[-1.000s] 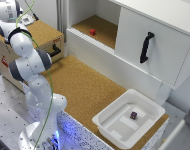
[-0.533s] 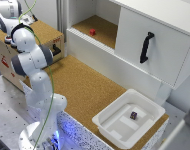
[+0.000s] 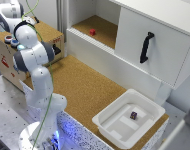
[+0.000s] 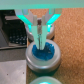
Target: Push the blue button to turn off the blue light
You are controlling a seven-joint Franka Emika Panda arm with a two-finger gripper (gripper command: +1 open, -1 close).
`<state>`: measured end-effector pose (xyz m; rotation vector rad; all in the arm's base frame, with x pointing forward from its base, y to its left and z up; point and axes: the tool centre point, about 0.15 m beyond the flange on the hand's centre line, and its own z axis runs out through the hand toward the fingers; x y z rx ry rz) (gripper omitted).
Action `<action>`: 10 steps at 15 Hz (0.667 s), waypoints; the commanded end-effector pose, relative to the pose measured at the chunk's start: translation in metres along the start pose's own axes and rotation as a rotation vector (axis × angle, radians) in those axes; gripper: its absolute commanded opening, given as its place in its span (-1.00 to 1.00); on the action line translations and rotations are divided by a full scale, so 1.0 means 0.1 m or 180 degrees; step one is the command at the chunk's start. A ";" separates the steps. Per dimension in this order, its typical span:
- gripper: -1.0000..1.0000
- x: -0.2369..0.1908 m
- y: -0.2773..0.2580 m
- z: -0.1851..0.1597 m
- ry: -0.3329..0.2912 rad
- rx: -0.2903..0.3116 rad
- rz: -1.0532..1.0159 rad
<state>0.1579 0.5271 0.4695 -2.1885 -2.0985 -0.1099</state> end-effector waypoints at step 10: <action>1.00 -0.30 0.24 -0.79 0.0127 -0.0483 0.0316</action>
